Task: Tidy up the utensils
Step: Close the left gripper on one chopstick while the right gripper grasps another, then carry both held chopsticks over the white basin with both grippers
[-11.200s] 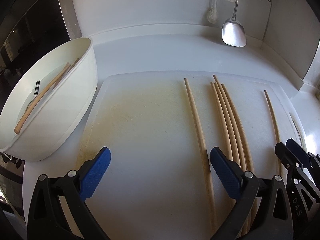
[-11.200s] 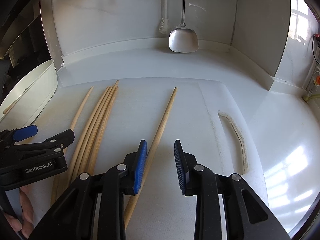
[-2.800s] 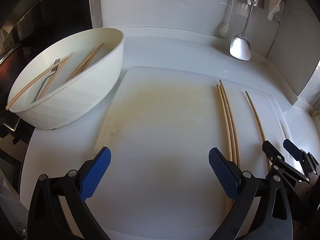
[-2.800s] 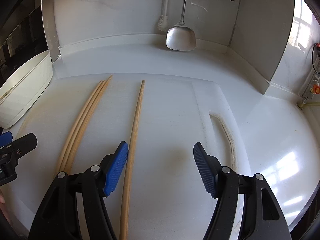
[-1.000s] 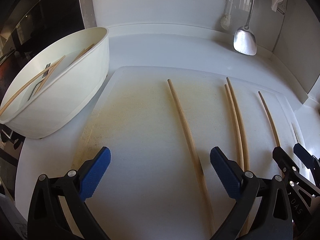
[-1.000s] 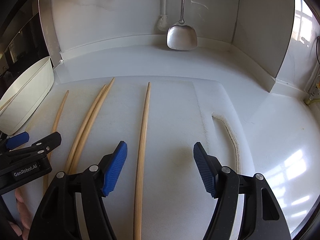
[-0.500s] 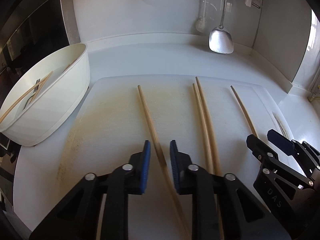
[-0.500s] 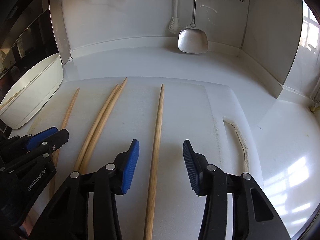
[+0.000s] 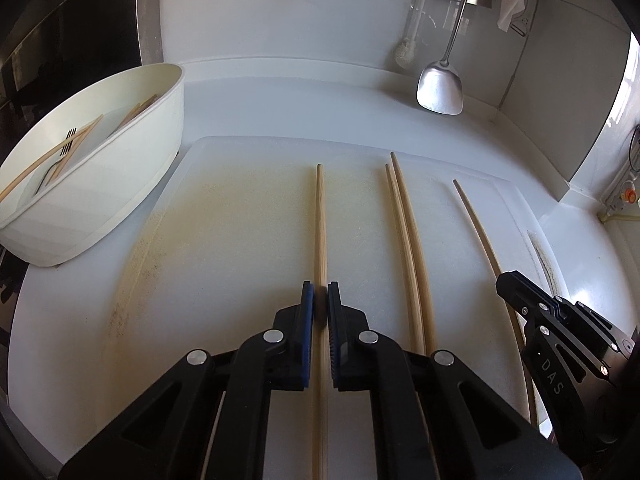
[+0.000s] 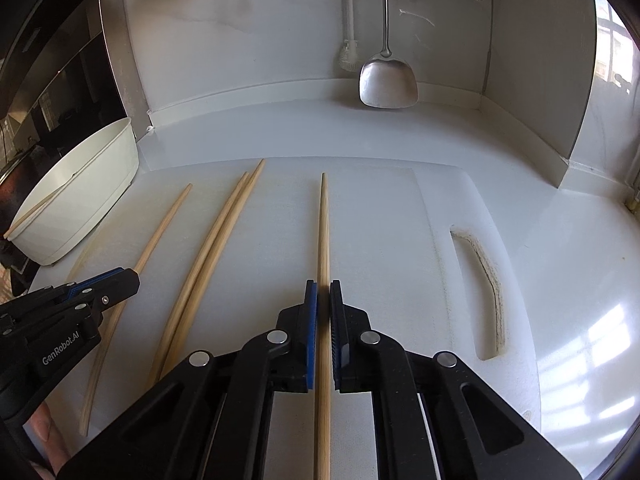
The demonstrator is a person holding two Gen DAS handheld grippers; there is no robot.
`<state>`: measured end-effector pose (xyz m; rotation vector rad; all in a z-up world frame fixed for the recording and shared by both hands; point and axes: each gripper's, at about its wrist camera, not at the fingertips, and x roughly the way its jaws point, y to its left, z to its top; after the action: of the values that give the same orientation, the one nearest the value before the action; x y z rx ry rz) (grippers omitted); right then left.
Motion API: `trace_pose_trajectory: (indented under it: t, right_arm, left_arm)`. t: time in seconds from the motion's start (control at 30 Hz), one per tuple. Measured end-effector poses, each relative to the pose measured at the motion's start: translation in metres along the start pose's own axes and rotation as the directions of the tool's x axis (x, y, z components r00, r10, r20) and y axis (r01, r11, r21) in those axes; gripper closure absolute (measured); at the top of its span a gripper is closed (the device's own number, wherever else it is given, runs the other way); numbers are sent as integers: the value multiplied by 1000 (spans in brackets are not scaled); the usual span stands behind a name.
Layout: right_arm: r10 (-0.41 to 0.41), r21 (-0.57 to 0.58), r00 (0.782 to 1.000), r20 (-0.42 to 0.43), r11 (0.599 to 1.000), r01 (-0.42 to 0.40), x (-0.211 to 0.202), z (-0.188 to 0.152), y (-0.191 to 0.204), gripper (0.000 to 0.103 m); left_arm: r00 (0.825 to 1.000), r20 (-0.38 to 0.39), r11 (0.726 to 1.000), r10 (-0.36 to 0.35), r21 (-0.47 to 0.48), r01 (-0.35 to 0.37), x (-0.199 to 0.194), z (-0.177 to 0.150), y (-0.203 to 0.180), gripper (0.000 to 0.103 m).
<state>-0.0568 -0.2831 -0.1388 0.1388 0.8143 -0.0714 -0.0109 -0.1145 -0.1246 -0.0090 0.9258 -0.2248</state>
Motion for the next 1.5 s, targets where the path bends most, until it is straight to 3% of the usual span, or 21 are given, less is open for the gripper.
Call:
trace_pose_trajectory:
  t: [0.27,0.47,0.63,0.93,1.13,1.33,1.5]
  right_arm:
    - [36,26,999,25,999,-37,-31,8,3,97]
    - [77,-5,995,60,997,-77,-60,26,16,97]
    - [160,-11,983,91,987,-159,-87,50,35,97]
    - [273,-83,956,103,961,-265,-105,90,119,97]
    - [303,-64,951,68,952,-299,-72,111,195,97]
    - [303,-23,953,15,953,-302,-26,129,266,97]
    - [290,5,957,-34,957,-290,8,139,301,97]
  left_arm:
    - [999,16,999,-40,-28,40,-29,5,1,96]
    - [999,19,997,-36,-63,37,-67,20,8,96]
    - [999,48,996,-2,-85,6,-109,35,17,96]
    - [990,106,986,89,-153,-72,-159,64,99,95]
    - [987,96,982,127,-154,-111,-150,94,185,95]
    - [994,52,990,96,-112,-90,-117,124,255,95]
    - [999,-29,994,40,-98,-43,-79,138,284,95]
